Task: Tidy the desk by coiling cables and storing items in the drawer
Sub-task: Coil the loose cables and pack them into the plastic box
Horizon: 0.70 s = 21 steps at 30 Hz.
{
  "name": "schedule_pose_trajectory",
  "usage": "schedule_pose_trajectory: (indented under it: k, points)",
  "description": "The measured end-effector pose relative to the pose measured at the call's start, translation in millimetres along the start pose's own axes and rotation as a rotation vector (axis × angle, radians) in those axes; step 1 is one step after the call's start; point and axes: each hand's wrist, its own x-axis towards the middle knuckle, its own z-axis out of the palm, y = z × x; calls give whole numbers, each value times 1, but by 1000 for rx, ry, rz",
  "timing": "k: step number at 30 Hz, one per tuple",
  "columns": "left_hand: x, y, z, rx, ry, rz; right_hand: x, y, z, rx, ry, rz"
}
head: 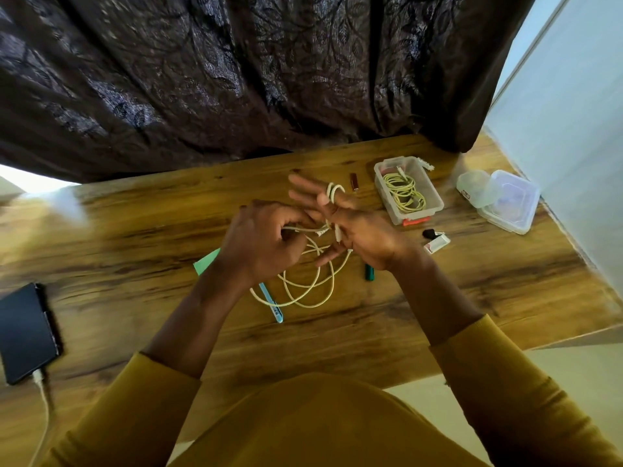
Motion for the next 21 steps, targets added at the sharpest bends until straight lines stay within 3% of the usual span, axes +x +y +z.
schedule_pose_trajectory:
  k: [4, 9, 15, 21]
  points:
    - [4, 4, -9, -38, 115, -43, 0, 9, 4, -225, 49, 121]
    - [17, -6, -16, -152, 105, -46, -2, 12, 10, -250, -42, 54]
    - [25, -15, -15, -199, 168, 12, -11, 2, 12, 190, -256, 36]
    - [6, -21, 25, -193, 202, -68, -8, -15, 7, 652, -345, -196]
